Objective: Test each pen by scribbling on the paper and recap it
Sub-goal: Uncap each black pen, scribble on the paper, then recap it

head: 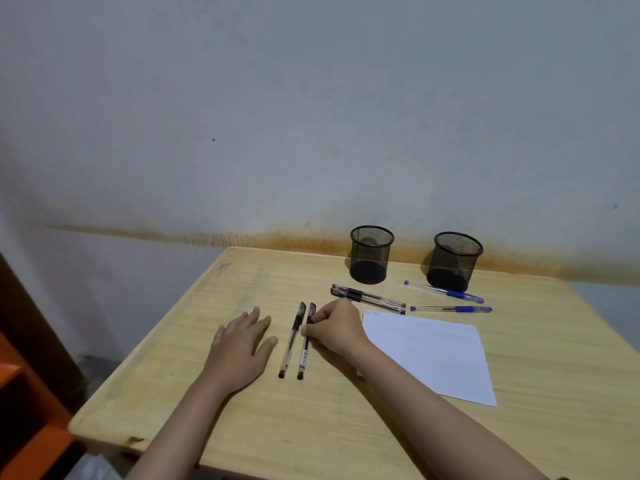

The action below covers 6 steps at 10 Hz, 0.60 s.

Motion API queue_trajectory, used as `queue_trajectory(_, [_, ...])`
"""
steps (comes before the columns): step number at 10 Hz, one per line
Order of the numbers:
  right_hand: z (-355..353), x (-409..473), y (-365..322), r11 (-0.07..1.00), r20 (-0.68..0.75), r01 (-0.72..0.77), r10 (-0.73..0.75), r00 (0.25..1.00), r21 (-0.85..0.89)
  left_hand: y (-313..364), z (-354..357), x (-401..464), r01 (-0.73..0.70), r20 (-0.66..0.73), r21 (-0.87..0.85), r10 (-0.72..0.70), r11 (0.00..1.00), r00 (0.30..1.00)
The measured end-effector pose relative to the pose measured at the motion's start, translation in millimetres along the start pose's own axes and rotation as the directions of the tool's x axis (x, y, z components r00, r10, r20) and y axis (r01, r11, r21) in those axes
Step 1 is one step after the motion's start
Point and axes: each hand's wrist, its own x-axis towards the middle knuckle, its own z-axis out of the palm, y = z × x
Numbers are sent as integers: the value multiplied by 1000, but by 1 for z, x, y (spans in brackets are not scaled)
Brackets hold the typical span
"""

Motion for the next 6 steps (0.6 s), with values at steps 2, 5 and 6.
queue_trajectory(2, [-7,-2,-1,995,-13,0,1,1000,105,-2,1,0,-16,-22,-21,16,1000,1000])
queue_trajectory(5, [-74,33,20,931,-205,93,-174,963,-354,-3,3,-1,-23,-30,-45,21,999,999])
queue_trajectory(6, [-80,42,27,876,-169,47,-145,975,-479,-3,3,-1,-19,-27,-42,18,999,999])
